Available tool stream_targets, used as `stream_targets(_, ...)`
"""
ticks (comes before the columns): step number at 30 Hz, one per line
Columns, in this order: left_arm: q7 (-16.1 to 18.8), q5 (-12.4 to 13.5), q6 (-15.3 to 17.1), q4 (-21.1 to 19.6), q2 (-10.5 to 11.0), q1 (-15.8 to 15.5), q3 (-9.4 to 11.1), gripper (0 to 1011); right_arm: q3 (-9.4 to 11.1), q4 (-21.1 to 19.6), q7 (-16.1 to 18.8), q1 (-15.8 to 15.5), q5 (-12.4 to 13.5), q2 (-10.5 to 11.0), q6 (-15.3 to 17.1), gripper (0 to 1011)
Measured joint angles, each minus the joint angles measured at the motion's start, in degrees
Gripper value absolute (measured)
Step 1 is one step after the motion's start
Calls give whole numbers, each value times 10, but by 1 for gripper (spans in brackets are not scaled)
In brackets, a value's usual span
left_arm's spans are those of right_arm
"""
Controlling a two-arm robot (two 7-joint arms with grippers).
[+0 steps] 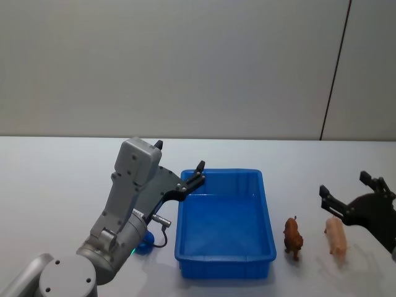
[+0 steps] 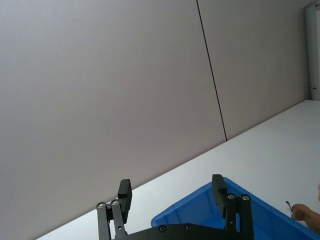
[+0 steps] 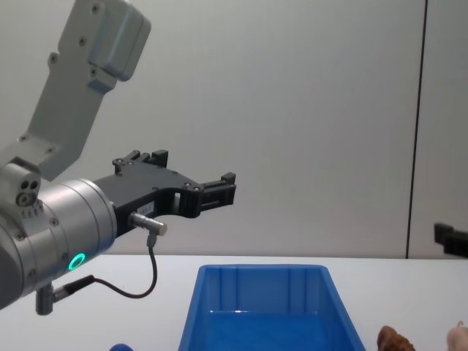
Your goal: Pick up the two dolls from the table and place them into the box.
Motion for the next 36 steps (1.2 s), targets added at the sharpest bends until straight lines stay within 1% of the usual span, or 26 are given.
stream_targets(3,0,0,0,0,0,0,0,1003,4,16,9,2,0,5,10,1001)
stream_targets(7,0,0,0,0,0,0,0,1003,7,27,15,4,0,9,21,1001)
stream_targets(14,0,0,0,0,0,0,0,1003,8,54,27,9,2,11,54,1001)
stream_targets(26,0,0,0,0,0,0,0,1003,-2,98,27,16,-7,-1,83,1001)
stream_targets(36,0,0,0,0,0,0,0,1003,-12,114,27,18,-10,-11,92,1001)
